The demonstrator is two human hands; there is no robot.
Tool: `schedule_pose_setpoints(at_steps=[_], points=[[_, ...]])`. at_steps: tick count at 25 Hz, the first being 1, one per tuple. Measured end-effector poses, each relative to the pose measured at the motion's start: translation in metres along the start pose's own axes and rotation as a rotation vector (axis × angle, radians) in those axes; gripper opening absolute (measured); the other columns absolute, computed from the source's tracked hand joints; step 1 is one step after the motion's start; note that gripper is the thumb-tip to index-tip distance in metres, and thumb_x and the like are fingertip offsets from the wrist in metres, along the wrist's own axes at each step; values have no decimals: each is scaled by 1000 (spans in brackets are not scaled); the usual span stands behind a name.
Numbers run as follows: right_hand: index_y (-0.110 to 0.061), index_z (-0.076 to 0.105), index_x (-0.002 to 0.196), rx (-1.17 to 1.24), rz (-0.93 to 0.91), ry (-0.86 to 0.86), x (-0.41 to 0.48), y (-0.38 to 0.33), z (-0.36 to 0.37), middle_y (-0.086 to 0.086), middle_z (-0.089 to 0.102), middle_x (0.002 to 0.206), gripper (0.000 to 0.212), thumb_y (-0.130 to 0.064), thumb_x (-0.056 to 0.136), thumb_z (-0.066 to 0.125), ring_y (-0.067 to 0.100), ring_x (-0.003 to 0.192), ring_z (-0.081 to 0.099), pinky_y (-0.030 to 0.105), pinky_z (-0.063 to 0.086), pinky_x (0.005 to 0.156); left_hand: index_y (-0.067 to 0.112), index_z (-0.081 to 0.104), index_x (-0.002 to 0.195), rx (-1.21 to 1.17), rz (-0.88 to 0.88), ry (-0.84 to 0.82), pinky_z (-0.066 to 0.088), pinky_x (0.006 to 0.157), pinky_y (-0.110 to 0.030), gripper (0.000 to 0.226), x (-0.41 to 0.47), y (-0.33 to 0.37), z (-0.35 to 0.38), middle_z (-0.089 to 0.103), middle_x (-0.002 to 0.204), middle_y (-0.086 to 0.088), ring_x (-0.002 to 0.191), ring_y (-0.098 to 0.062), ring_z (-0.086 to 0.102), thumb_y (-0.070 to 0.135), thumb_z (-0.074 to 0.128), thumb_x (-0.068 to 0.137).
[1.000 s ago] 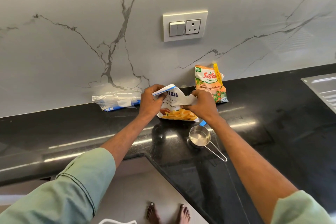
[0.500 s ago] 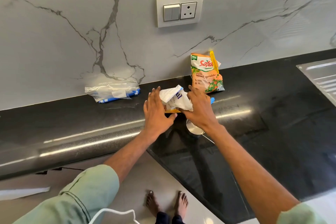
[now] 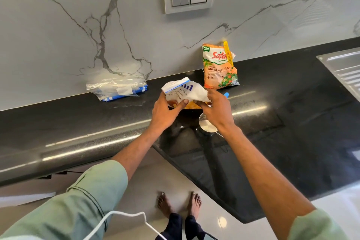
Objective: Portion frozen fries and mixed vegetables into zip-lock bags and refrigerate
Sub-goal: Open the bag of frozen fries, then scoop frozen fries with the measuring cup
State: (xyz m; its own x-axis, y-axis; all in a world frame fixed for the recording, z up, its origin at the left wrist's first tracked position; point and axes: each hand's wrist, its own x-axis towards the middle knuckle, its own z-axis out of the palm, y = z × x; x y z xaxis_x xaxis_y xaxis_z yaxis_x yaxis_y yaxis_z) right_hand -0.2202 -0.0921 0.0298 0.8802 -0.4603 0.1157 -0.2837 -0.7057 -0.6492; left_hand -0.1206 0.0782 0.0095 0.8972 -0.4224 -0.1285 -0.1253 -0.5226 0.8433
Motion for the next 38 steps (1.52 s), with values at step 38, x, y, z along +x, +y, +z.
schedule_pose_setpoints(at_steps=[38], points=[[-19, 67, 138, 1765, 407, -483, -34, 28, -26, 10, 66, 136, 82, -51, 68, 94, 29, 123, 66, 50, 48, 110, -16, 48, 134, -542, 6, -297, 47, 53, -8, 34, -7, 164, 10, 64, 97, -21, 64, 7, 67, 6, 44, 108]])
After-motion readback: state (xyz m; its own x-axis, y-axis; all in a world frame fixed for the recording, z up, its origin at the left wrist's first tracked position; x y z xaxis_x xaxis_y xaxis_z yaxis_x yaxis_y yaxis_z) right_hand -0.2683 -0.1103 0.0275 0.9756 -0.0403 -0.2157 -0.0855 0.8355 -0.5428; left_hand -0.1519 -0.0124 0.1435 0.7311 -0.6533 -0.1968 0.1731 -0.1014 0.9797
